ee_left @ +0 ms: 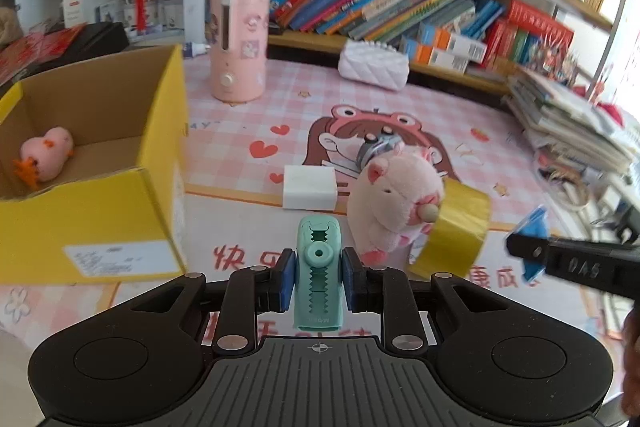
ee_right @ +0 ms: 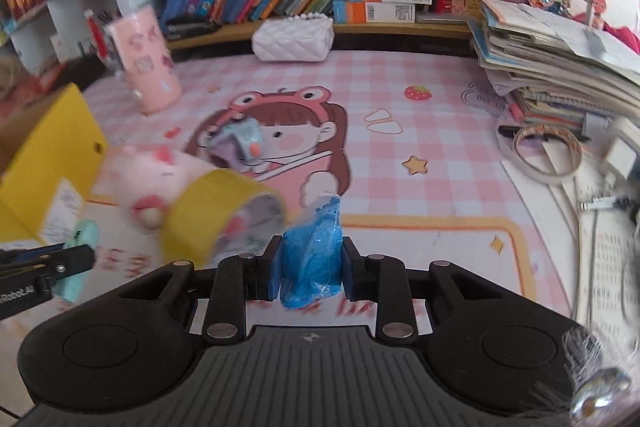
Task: Organize objects
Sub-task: 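Grasp the mint-green stapler with the left tool while the right tool grasps the blue bag, then carry the stapler and blue bag with both tools over the yellow box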
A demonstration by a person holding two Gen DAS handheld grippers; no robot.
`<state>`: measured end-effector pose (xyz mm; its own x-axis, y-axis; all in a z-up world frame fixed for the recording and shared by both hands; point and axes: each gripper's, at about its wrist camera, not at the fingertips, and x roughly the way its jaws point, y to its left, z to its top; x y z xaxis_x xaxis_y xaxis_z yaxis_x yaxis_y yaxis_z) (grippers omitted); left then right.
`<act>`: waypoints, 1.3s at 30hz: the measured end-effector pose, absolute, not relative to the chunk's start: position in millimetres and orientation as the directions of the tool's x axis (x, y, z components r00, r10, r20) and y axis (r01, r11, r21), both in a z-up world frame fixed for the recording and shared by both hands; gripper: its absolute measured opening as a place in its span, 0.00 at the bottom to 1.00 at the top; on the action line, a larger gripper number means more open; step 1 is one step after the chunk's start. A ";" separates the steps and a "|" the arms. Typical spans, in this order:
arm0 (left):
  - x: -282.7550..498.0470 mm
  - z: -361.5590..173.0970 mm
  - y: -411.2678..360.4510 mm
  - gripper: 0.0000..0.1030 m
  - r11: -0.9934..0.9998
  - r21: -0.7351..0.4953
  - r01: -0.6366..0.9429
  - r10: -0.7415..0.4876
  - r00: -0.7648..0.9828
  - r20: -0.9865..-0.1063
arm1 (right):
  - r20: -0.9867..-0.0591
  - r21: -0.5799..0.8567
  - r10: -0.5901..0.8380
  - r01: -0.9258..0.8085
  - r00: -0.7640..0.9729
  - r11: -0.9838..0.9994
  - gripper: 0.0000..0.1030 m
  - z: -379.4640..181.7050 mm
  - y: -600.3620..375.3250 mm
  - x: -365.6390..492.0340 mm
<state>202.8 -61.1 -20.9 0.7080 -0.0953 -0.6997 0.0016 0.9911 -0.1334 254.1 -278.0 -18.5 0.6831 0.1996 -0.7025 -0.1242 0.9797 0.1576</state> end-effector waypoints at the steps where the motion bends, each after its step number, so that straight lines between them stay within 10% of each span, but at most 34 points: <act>1: 196.2 -18.2 -57.9 0.22 0.990 -0.144 -0.003 -0.099 0.711 -0.697 | -0.699 0.159 0.206 -0.133 0.684 0.978 0.26 -15.1 -273.1 246.6; 39: 7.0 -1.6 126.7 0.22 0.974 -0.166 -0.154 0.003 0.743 -0.669 | -0.697 0.106 0.369 -0.420 0.615 0.901 0.26 -2.3 -47.0 70.6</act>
<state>7.0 126.7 -1.6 0.7432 0.0033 -0.6690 -0.1541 0.9740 -0.1664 70.6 -47.0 -2.3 0.6152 0.3686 -0.6969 -0.4195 0.9015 0.1064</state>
